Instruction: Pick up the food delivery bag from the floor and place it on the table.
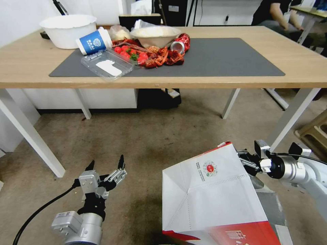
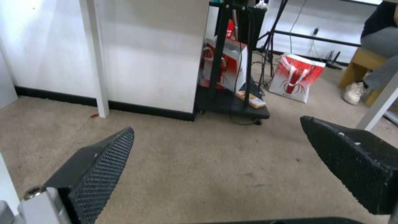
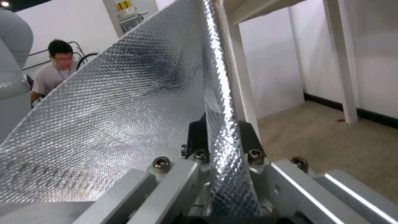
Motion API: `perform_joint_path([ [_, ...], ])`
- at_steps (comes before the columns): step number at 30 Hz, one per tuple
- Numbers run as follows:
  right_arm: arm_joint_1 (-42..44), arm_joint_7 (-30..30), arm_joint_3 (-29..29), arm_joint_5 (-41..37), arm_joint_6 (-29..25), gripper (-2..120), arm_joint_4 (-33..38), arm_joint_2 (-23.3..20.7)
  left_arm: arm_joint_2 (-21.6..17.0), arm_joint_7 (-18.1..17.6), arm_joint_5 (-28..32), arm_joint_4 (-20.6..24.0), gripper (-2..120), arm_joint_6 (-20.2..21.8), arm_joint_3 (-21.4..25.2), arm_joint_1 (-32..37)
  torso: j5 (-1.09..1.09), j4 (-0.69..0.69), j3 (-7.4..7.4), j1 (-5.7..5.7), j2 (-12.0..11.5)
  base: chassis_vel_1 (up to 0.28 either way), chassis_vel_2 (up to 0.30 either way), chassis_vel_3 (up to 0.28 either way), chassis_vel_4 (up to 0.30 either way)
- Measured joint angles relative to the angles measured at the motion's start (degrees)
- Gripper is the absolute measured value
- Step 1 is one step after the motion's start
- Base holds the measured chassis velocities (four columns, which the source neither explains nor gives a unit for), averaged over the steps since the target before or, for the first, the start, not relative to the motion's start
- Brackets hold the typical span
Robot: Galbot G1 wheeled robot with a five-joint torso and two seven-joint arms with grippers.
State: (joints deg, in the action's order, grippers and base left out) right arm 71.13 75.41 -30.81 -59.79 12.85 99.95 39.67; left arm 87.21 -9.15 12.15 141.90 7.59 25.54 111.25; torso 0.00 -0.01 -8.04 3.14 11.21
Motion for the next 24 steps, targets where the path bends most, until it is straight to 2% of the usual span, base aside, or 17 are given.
perform_joint_path([
  [24,-0.2,0.1,-0.1,0.3,-0.4,0,-0.1,-0.1,0.1,-0.1,-0.5,-0.1,100,0.2,0.0,0.0,0.0,0.0,-4.06,1.38,5.4,0.0,0.0,0.0,0.0],
])
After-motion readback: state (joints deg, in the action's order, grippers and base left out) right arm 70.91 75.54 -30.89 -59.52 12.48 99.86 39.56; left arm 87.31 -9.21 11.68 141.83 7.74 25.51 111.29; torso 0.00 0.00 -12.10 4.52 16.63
